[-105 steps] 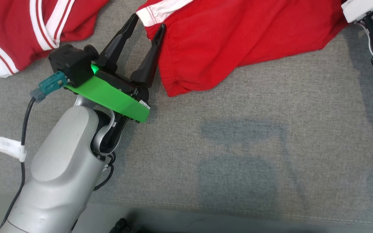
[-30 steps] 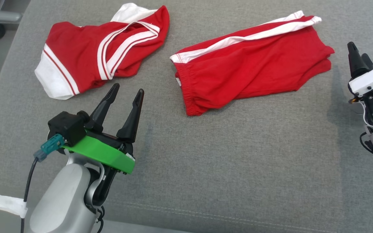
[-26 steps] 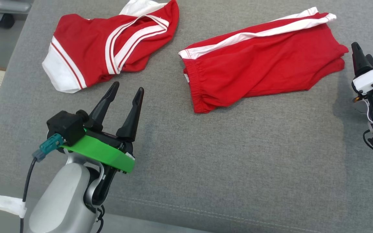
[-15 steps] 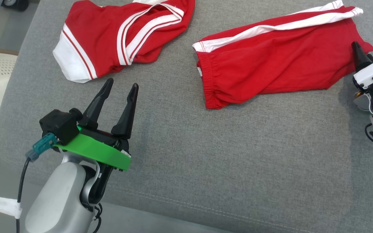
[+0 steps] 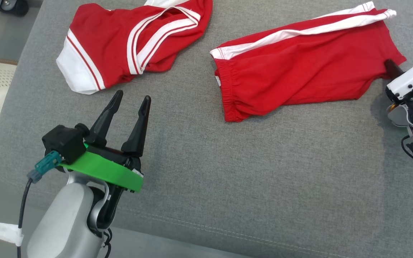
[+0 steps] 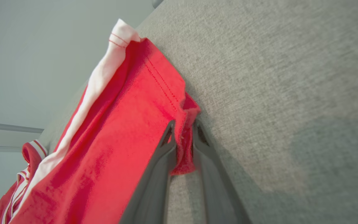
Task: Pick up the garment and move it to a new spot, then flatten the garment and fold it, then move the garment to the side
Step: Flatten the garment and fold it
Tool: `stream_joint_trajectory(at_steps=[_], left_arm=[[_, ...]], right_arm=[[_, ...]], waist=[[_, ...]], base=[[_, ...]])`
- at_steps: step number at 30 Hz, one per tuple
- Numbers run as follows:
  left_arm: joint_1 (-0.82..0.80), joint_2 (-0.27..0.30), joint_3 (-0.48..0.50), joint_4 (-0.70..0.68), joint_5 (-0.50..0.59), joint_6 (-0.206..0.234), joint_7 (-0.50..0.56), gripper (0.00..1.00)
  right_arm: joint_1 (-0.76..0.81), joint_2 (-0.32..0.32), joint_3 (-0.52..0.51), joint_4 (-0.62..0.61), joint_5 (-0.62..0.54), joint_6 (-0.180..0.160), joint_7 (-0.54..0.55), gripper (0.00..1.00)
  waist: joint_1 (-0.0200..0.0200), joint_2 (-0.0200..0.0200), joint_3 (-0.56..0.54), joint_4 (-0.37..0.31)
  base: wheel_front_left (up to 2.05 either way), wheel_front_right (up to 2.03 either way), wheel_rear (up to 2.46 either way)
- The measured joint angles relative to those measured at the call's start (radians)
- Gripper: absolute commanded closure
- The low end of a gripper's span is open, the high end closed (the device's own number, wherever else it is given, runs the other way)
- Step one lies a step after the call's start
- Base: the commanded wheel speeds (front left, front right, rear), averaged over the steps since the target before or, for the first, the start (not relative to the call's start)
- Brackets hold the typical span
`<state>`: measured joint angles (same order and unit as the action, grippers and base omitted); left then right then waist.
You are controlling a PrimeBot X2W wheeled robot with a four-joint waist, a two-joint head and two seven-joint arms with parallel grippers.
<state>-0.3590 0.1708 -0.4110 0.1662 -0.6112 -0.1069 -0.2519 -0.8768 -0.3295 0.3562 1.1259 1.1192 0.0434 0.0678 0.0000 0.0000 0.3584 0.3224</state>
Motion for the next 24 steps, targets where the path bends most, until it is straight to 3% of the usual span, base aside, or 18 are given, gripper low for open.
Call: stream_joint_trajectory(at_steps=[7,24], left_arm=[[0.014,0.0,0.007,0.002,0.001,0.0,0.0,0.0],[0.063,0.0,0.018,0.016,0.007,0.0,0.0,0.0]], right_arm=[[0.004,0.026,0.008,0.007,0.0,0.036,-0.005,1.0],[0.082,0.1,0.015,-0.011,0.009,0.071,-0.093,1.0]], waist=[[0.0,0.0,-0.024,-0.018],[0.0,0.0,-0.099,-0.109]], base=[[0.0,0.0,0.0],[0.0,0.0,0.0]])
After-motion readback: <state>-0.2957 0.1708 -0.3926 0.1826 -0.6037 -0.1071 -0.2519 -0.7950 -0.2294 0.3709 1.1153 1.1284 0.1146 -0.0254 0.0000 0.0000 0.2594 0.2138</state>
